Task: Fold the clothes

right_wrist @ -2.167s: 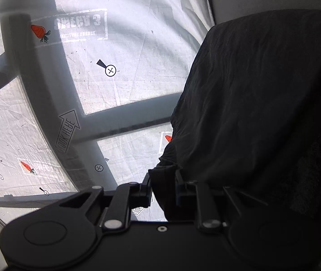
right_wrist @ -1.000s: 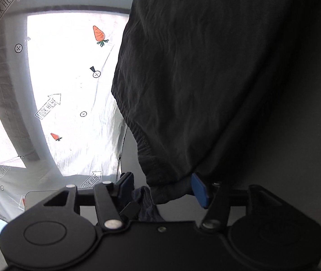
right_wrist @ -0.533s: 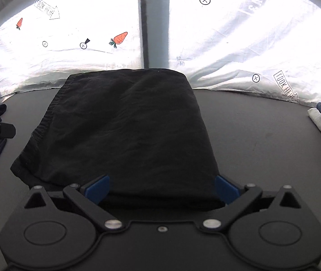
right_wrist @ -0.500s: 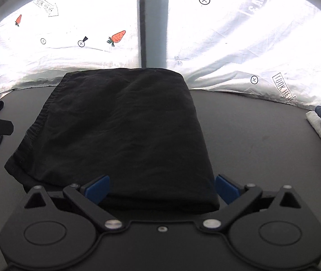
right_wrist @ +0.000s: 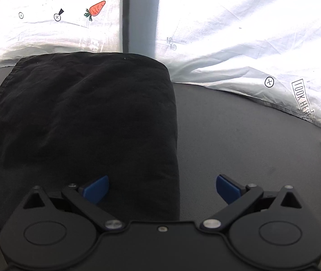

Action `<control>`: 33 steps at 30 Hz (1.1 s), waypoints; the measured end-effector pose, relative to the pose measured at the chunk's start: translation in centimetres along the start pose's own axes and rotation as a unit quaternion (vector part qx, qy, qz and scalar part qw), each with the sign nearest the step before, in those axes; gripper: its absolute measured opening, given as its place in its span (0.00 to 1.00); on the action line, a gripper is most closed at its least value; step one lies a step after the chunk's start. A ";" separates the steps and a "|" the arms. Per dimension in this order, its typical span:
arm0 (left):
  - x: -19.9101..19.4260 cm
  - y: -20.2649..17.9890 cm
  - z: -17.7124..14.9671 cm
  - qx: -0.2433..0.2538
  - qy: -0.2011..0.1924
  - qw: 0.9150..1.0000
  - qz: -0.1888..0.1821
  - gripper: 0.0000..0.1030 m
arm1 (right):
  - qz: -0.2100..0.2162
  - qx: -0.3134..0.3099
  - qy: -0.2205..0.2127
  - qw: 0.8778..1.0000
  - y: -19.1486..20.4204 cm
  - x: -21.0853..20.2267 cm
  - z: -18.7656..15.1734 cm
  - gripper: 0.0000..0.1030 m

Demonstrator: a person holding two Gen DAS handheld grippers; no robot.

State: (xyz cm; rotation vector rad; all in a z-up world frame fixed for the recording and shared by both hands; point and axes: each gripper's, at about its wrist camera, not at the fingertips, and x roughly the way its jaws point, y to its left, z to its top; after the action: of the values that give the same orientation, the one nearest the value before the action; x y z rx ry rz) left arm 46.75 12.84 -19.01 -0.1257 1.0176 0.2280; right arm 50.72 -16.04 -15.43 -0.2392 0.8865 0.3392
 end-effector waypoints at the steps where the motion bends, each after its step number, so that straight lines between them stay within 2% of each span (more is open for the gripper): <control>1: 0.4 0.2 0.1 -0.001 0.003 1.000 -0.006 1.00 | 0.009 0.003 0.003 1.000 -0.2 0.5 0.3 1.00; 7: 2.2 1.9 0.3 -0.003 0.006 0.998 -0.067 1.00 | 0.081 0.032 0.020 0.996 -2.1 3.0 1.7 1.00; 10: 2.7 2.9 0.1 -0.021 0.008 0.994 -0.104 1.00 | 0.121 0.053 0.027 0.991 -3.2 3.9 2.0 1.00; 12: 3.2 3.7 -0.2 -0.048 0.010 0.990 -0.132 1.00 | 0.150 0.079 0.033 0.985 -4.0 4.4 2.0 1.00; 15: 2.9 3.5 -0.4 -0.047 -0.004 0.989 -0.137 1.00 | 0.195 0.162 0.054 0.966 -5.3 5.6 1.8 1.00; 18: 2.8 3.3 -0.4 -0.059 -0.001 0.986 -0.158 0.99 | 0.205 0.213 0.056 0.954 -5.3 5.8 1.8 1.00; 20: 2.8 3.1 -0.1 -0.073 0.006 0.979 -0.191 0.93 | 0.207 0.234 0.061 0.948 -4.6 5.6 2.0 1.00; 22: 2.7 2.4 0.0 -0.092 0.014 0.969 -0.231 0.82 | 0.200 0.231 0.064 0.950 -3.9 5.3 2.2 0.97; 23: 2.4 2.0 0.1 -0.096 0.012 0.970 -0.224 0.81 | 0.197 0.222 0.063 0.953 -3.7 5.1 2.3 0.95; 24: 2.2 1.7 0.1 -0.095 0.010 0.971 -0.219 0.78 | 0.195 0.217 0.060 0.954 -3.8 4.7 2.3 0.87; 25: 1.8 1.6 0.1 -0.098 0.007 0.970 -0.222 0.71 | 0.196 0.222 0.053 0.954 -4.0 4.2 2.1 0.76; 26: 1.4 1.7 0.1 -0.109 0.005 0.968 -0.224 0.61 | 0.200 0.230 0.045 0.951 -4.4 3.6 1.9 0.69; 27: 0.9 1.8 0.1 -0.121 0.002 0.967 -0.225 0.56 | 0.205 0.240 0.038 0.948 -4.8 3.1 1.6 0.55; 28: 0.3 1.8 0.1 -0.127 -0.003 0.965 -0.228 0.44 | 0.211 0.254 0.030 0.943 -5.2 2.5 1.2 0.42; 29: -0.6 1.6 0.1 -0.127 -0.009 0.966 -0.226 0.37 | 0.217 0.268 0.024 0.938 -5.5 1.9 0.9 0.37; 31: -2.1 1.2 0.2 -0.119 -0.021 0.966 -0.229 0.31 | 0.220 0.284 0.010 0.933 -5.6 0.6 0.4 0.26; 33: -3.6 0.9 0.3 -0.112 -0.031 0.964 -0.238 0.25 | 0.206 0.279 -0.007 0.938 -5.1 -1.0 0.2 0.24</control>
State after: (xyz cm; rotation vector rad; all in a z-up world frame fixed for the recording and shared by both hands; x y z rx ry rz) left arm 44.95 13.33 -15.79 -0.5588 0.8682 -0.0926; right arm 52.26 -20.89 -14.24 0.4823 0.9814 0.4606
